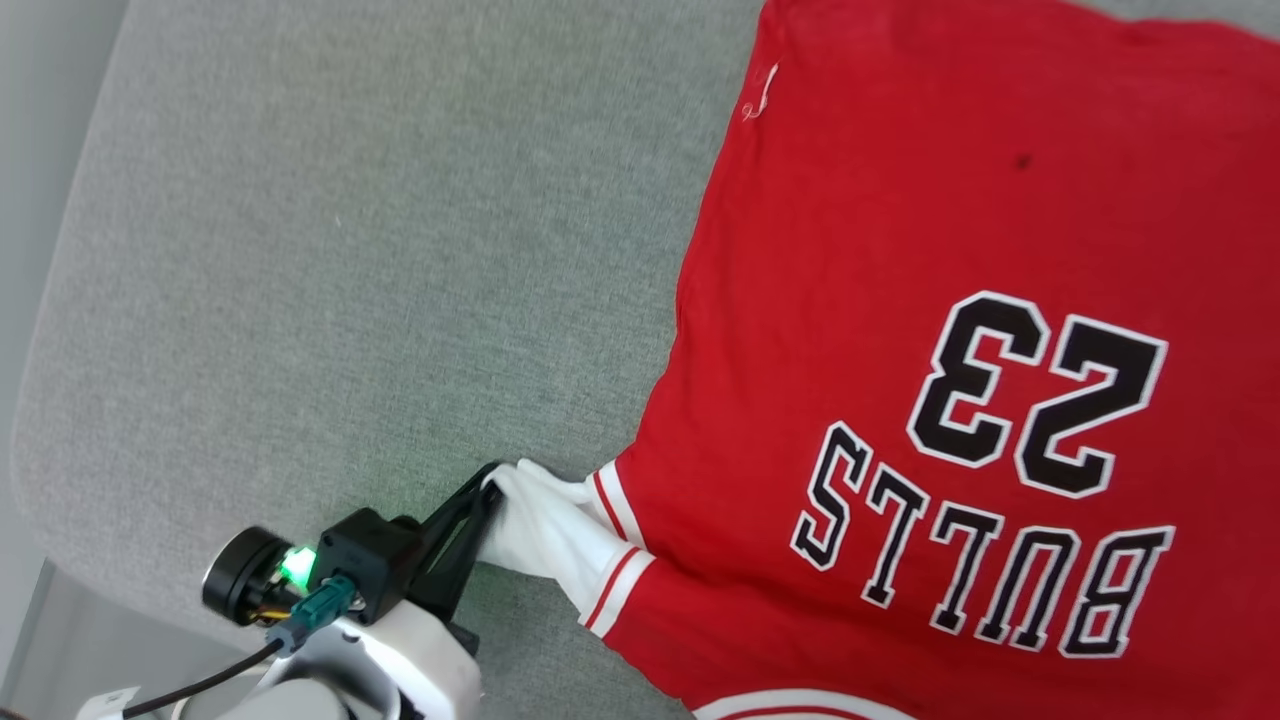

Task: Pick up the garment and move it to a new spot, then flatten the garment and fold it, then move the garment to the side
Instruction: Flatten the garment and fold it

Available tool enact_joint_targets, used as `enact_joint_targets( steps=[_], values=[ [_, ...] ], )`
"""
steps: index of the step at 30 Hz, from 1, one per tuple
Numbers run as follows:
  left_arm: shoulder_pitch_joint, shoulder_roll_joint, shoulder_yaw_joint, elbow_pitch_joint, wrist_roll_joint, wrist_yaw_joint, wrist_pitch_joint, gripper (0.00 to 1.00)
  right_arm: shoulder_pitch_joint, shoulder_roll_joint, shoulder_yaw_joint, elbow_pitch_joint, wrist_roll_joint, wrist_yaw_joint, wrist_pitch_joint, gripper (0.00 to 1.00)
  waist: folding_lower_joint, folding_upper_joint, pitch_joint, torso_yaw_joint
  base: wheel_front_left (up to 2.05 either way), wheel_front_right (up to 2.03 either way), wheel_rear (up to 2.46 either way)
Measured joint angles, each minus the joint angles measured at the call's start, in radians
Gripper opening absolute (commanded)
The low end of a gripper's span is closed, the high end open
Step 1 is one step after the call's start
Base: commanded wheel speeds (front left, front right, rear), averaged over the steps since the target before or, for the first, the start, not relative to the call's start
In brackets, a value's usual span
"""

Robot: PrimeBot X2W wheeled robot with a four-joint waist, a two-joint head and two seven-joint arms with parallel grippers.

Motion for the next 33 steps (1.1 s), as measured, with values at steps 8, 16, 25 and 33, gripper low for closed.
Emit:
enact_joint_targets(
  steps=[8, 16, 25, 33],
  values=[
    [0.066, 0.056, -0.002, 0.015, -0.035, 0.017, 0.009, 0.0, 0.042, -0.04, 0.08, -0.085, 0.077, 0.0, -0.081, 0.0, -0.0001, 0.0, -0.137, -0.061, 0.0, 0.0, 0.0],
    [0.139, 0.117, 0.007, -0.006, -0.073, 0.047, 0.013, 0.0, 0.223, -0.169, 0.103, -0.206, 0.176, 0.0, -0.157, 0.0, -0.0001, 0.0, -0.258, -0.16, 0.0, 0.0, 0.0],
    [0.181, 0.147, 0.012, -0.025, -0.101, 0.07, 0.013, 0.0, 0.638, -0.272, 0.06, -0.209, 0.257, 0.0, -0.299, 0.0, -0.0001, 0.0, -0.332, -0.278, 0.0, 0.0, 0.0],
    [0.182, 0.149, 0.013, -0.03, -0.103, 0.072, 0.015, 0.0, 1.005, -0.268, 0.027, -0.173, 0.303, 0.0, -0.436, 0.0, -0.0002, 0.0, -0.348, -0.323, 0.0, 0.0, 0.0]
  ],
)
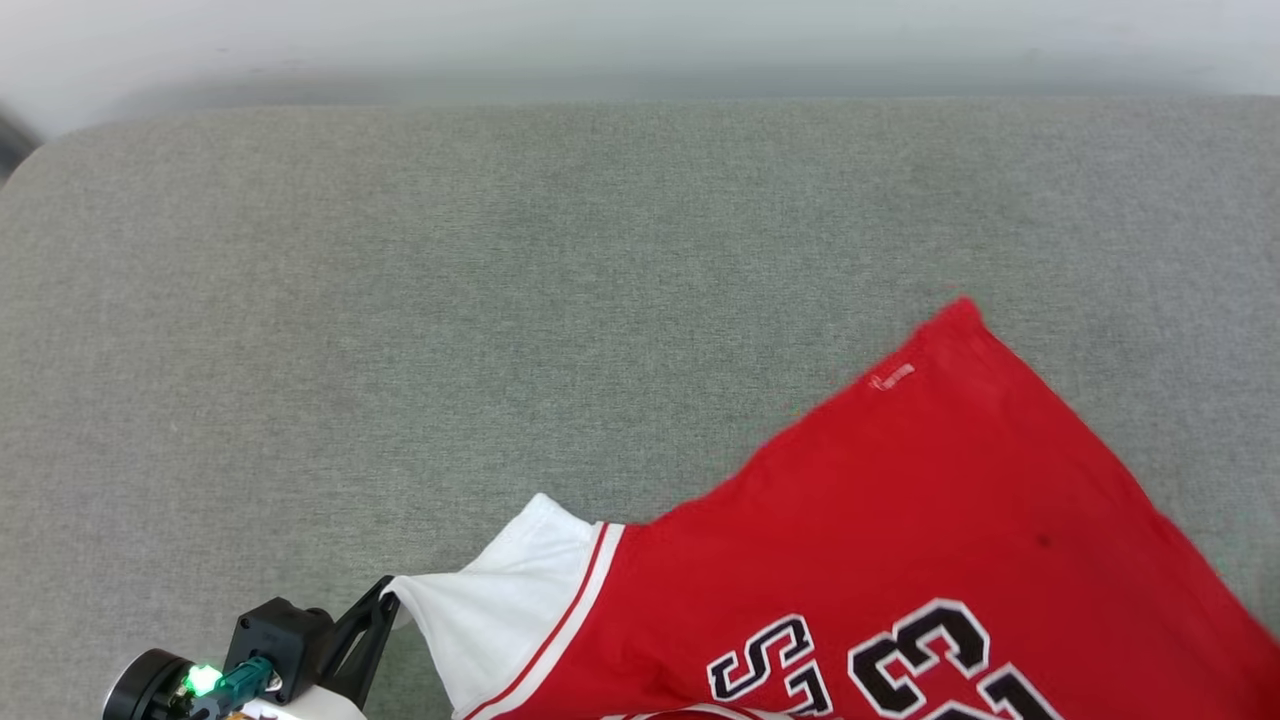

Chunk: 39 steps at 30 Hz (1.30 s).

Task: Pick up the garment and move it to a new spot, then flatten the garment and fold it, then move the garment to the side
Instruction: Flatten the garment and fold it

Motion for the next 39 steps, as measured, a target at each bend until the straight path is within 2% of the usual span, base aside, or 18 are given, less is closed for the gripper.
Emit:
enact_joint_targets(
  steps=[5, 6, 7, 8, 9, 17, 22, 26, 30, 34, 39],
  values=[
    [0.003, 0.005, 0.004, -0.002, -0.002, 0.005, -0.002, 0.0, 0.124, 0.035, -0.007, -0.006, -0.007, 0.0, -0.05, 0.0, 0.0, 0.0, 0.004, -0.011, 0.0, 0.0, 0.0],
    [0.003, 0.006, 0.003, -0.002, -0.005, 0.006, -0.002, 0.0, 0.124, 0.043, -0.019, -0.006, -0.017, 0.0, -0.062, 0.27, 0.0, 0.0, 0.005, -0.014, 0.0, 0.0, 0.0],
    [0.003, 0.006, 0.002, -0.002, -0.005, 0.006, -0.001, 0.0, 0.12, 0.044, -0.032, -0.008, -0.024, 0.0, -0.067, 0.95, 0.0, 0.0, 0.004, -0.017, 0.0, 0.0, 0.0],
    [0.005, 0.007, 0.001, -0.002, -0.005, 0.005, 0.0, 0.0, 0.111, 0.044, -0.045, -0.015, -0.029, 0.0, -0.067, 0.95, 0.0001, 0.0, 0.003, -0.019, 0.0, 0.0, 0.0],
    [0.005, 0.009, -0.001, -0.002, -0.005, 0.005, 0.002, 0.0, 0.101, 0.044, -0.058, -0.025, -0.033, 0.0, -0.067, 1.0, 0.0, 0.0, 0.001, -0.02, 0.0, 0.0, 0.0],
    [-0.002, 0.011, -0.006, -0.014, 0.002, 0.002, 0.012, 0.0, -0.103, 0.018, -0.218, -0.112, -0.037, 0.0, -0.071, 1.0, 0.0001, 0.0, 0.001, -0.008, 0.0, 0.0, 0.0],
    [-0.031, 0.003, -0.011, -0.019, 0.02, -0.006, 0.021, 0.0, -0.26, -0.002, -0.234, -0.174, -0.045, 0.0, -0.004, 1.0, 0.0001, 0.0, 0.023, 0.017, 0.0, 0.0, 0.0],
    [-0.059, -0.009, -0.013, -0.02, 0.037, -0.016, 0.026, 0.0, -0.41, 0.008, -0.167, -0.209, -0.066, 0.0, 0.079, 1.0, 0.0, 0.0, 0.05, 0.04, 0.0, 0.0, 0.0],
    [-0.088, -0.02, -0.012, -0.021, 0.051, -0.02, 0.027, 0.0, -0.56, 0.071, -0.05, -0.204, -0.11, 0.0, 0.182, 1.0, 0.0001, 0.0, 0.088, 0.061, 0.0, 0.0, 0.0],
    [-0.114, -0.034, -0.013, -0.022, 0.067, -0.02, 0.031, 0.0, -0.689, 0.153, 0.056, -0.137, -0.167, 0.0, 0.276, 1.0, 0.0001, 0.0, 0.133, 0.08, 0.0, 0.0, 0.0],
    [-0.147, -0.049, -0.013, -0.022, 0.084, -0.026, 0.034, 0.0, -0.802, 0.232, 0.146, -0.029, -0.215, 0.0, 0.304, 1.0, 0.0001, 0.0, 0.192, 0.105, 0.0, 0.0, 0.0]
  ],
)
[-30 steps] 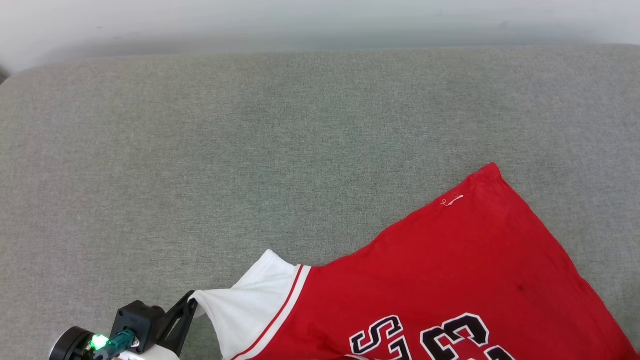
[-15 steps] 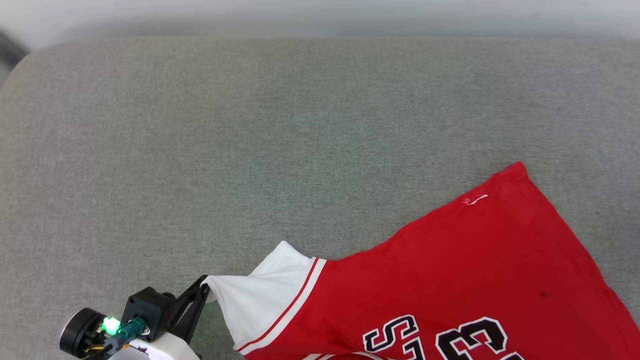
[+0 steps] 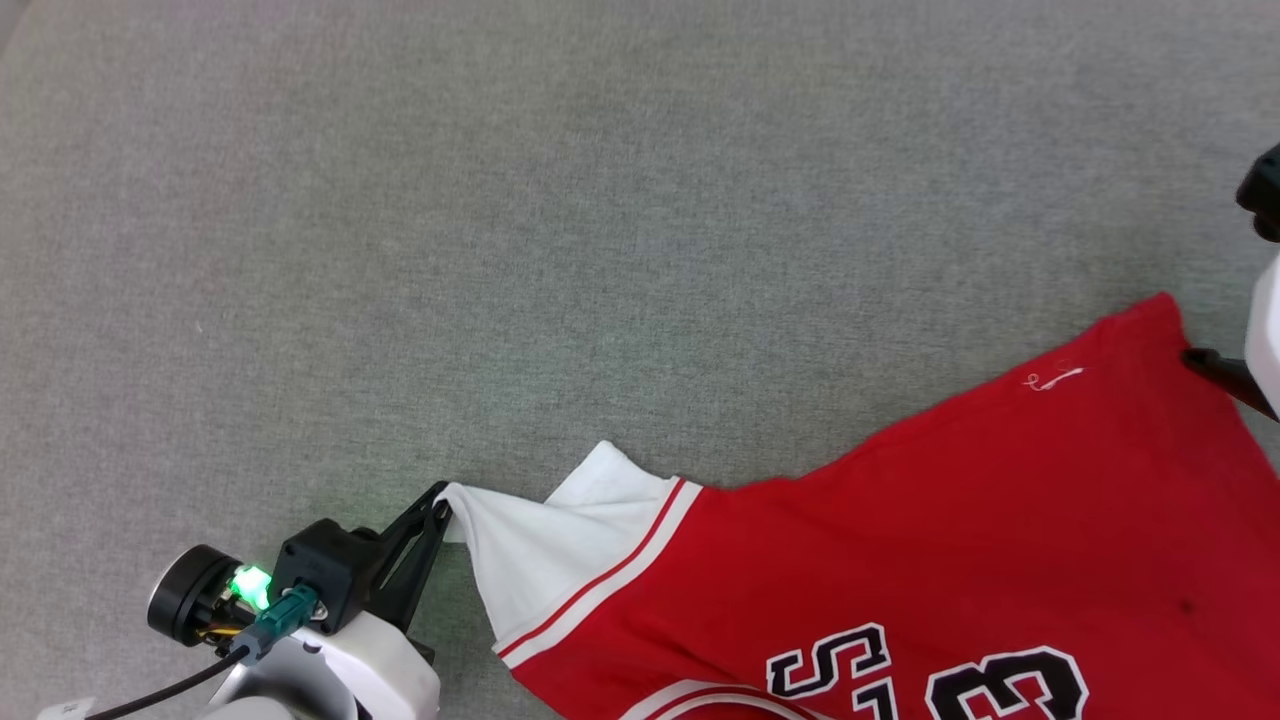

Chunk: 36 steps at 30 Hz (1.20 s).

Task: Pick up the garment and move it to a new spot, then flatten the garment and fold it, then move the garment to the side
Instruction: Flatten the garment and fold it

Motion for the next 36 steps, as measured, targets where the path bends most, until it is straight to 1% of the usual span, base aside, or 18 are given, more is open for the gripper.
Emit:
enact_joint_targets(
  steps=[6, 11, 12, 13, 17, 21, 26, 31, 33, 36],
  values=[
    [-0.024, -0.017, 0.001, 0.006, 0.014, -0.003, -0.003, 0.0, -0.045, 0.036, 0.095, 0.096, -0.013, 0.0, -0.021, 1.0, 0.0, 0.0, 0.058, 0.025, 0.0, 0.0, 0.0],
    [-0.035, -0.035, -0.002, 0.021, 0.014, -0.011, -0.007, 0.0, -0.064, 0.038, 0.141, 0.138, 0.005, 0.0, -0.06, 1.0, 0.0, 0.0, 0.073, 0.033, 0.0, 0.0, 0.0],
    [-0.037, -0.039, -0.002, 0.025, 0.014, -0.012, -0.008, 0.0, -0.069, 0.036, 0.152, 0.141, 0.005, 0.0, -0.07, 0.26, 0.0, 0.0, 0.072, 0.032, 0.0, 0.0, 0.0],
    [-0.037, -0.041, -0.003, 0.029, 0.013, -0.013, -0.009, 0.0, -0.07, 0.035, 0.163, 0.147, 0.006, 0.0, -0.081, 0.0, 0.0, 0.0, 0.07, 0.031, 0.0, 0.0, 0.0],
    [-0.037, -0.044, -0.006, 0.05, 0.006, -0.02, -0.011, 0.0, -0.079, 0.045, 0.192, 0.173, 0.024, 0.0, -0.155, 0.0, 0.0, 0.0, 0.044, 0.024, 0.0, 0.0, 0.0],
    [-0.037, -0.045, -0.009, 0.073, 0.004, -0.029, -0.019, 0.0, -0.078, 0.045, 0.211, 0.182, 0.035, 0.0, -0.253, 0.0, 0.0001, 0.0, -0.008, 0.016, 0.0, 0.0, 0.0],
    [-0.043, -0.045, -0.003, 0.094, 0.006, -0.033, -0.028, 0.0, -0.066, 0.019, 0.212, 0.165, 0.029, 0.0, -0.391, 0.0, 0.0, 0.0, -0.096, 0.0, 0.0, 0.0, 0.0],
    [-0.103, -0.048, 0.015, 0.1, 0.019, -0.039, -0.026, 0.0, -0.06, 0.018, 0.147, 0.152, -0.002, 0.0, -0.554, 0.0, 0.0, 0.0, -0.184, -0.022, 0.0, 0.0, 0.0],
    [-0.132, -0.056, 0.036, 0.099, 0.02, -0.038, -0.03, 0.0, -0.048, 0.026, 0.113, 0.156, -0.021, 0.0, -0.605, 0.0, 0.0, 0.0, -0.214, -0.032, 0.0, 0.0, 0.0],
    [-0.187, -0.064, 0.061, 0.114, 0.022, -0.04, -0.036, 0.0, -0.042, 0.048, 0.07, 0.162, -0.063, 0.0, -0.652, 0.0, 0.0, 0.0, -0.248, -0.052, 0.0, 0.0, 0.0]
  ],
)
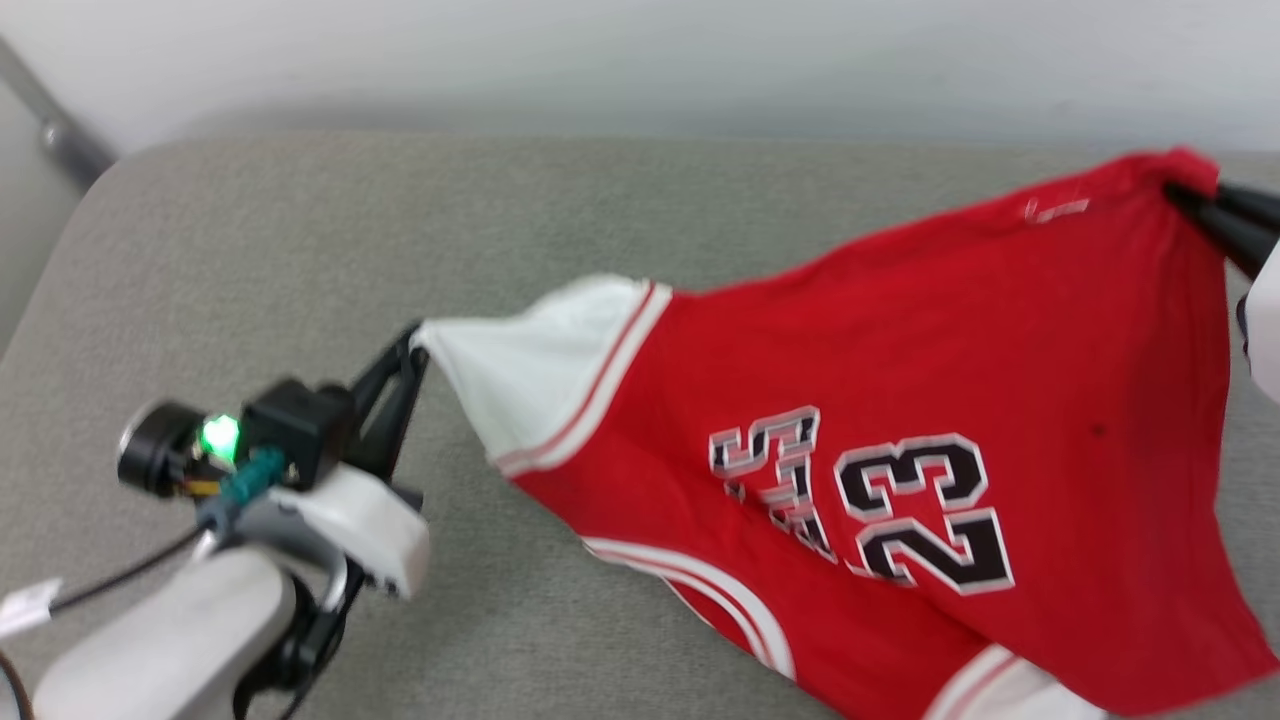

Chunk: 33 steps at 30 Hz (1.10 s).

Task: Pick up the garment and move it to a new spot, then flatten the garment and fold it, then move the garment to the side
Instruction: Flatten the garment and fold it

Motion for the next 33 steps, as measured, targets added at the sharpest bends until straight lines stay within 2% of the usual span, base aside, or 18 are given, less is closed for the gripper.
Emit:
enact_joint_targets(
  steps=[7, 17, 25, 33],
  values=[
    [-0.203, -0.026, 0.041, 0.052, 0.04, -0.053, 0.017, 0.0, -0.044, 0.066, -0.107, -0.012, -0.098, 0.0, -0.049, 0.0, -0.0001, 0.0, -0.014, -0.052, 0.0, 0.0, 0.0],
    [-0.643, -0.104, 0.105, 0.19, 0.127, -0.156, 0.071, 0.0, -0.306, 0.164, -0.23, 0.034, -0.251, 0.0, -0.081, 0.0, 0.0, 0.0, 0.119, -0.069, 0.0, 0.0, 0.0],
    [-1.01, -0.165, 0.139, 0.362, 0.193, -0.245, 0.095, 0.0, -0.63, 0.229, -0.235, 0.156, -0.376, 0.0, -0.12, 0.0, 0.0001, 0.0, 0.261, -0.072, 0.0, 0.0, 0.0],
    [-1.296, -0.222, 0.16, 0.518, 0.238, -0.3, 0.098, 0.0, -0.952, 0.273, -0.192, 0.306, -0.453, 0.0, -0.163, 0.0, 0.0002, 0.0, 0.363, -0.062, 0.0, 0.0, 0.0]
  ],
)
